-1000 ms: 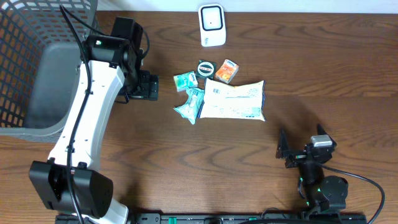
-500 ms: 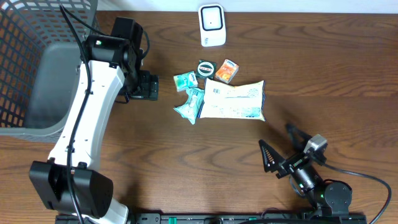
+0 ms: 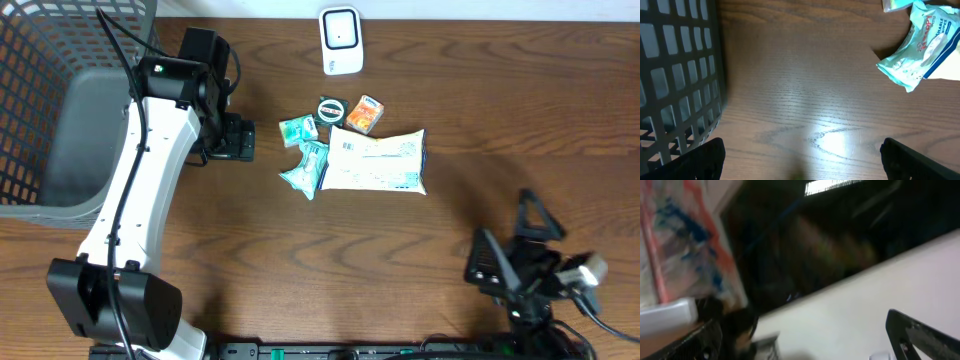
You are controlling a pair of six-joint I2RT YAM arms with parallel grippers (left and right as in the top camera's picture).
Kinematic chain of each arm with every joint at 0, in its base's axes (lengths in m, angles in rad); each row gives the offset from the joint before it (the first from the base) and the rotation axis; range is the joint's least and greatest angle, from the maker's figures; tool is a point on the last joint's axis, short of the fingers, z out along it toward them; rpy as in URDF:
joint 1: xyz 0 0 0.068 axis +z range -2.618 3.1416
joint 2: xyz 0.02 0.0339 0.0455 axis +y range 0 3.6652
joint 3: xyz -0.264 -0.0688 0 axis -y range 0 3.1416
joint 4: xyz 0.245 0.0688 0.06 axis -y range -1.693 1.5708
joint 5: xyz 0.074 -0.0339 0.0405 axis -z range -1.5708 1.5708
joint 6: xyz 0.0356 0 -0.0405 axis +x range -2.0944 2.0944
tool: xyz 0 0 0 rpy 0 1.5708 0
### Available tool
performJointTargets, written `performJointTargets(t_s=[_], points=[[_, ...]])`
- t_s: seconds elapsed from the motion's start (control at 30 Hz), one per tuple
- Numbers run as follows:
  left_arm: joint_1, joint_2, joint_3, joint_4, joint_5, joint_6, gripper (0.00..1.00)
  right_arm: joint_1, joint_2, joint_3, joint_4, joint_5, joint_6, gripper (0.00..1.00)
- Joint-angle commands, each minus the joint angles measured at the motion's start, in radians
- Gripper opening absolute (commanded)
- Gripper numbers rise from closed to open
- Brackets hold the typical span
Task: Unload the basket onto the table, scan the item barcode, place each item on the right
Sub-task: 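Raise the right arm and reach toward the white snack bag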
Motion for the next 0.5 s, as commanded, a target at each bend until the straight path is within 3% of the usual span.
performJointTargets(t_s=[0.0,0.1,0.2,0.47], points=[[0.003,0.003,-0.004,0.000,-0.016,-0.012,0.98,-0.002,0.033,0.177,-0.052,0.101,-0.198,0.99],[0.003,0.003,-0.004,0.000,-0.016,-0.012,0.98,-0.002,0.135,0.382,-0.208,0.084,-0.275,0.99],[0.003,0.003,-0.004,0.000,-0.016,-0.012,0.98,-0.002,0.256,0.554,-0.344,-0.056,-0.364,0.99],[0.003,0.003,-0.004,0.000,-0.016,-0.012,0.98,-0.001,0.649,0.945,-0.984,-0.098,-0.514,0.99]])
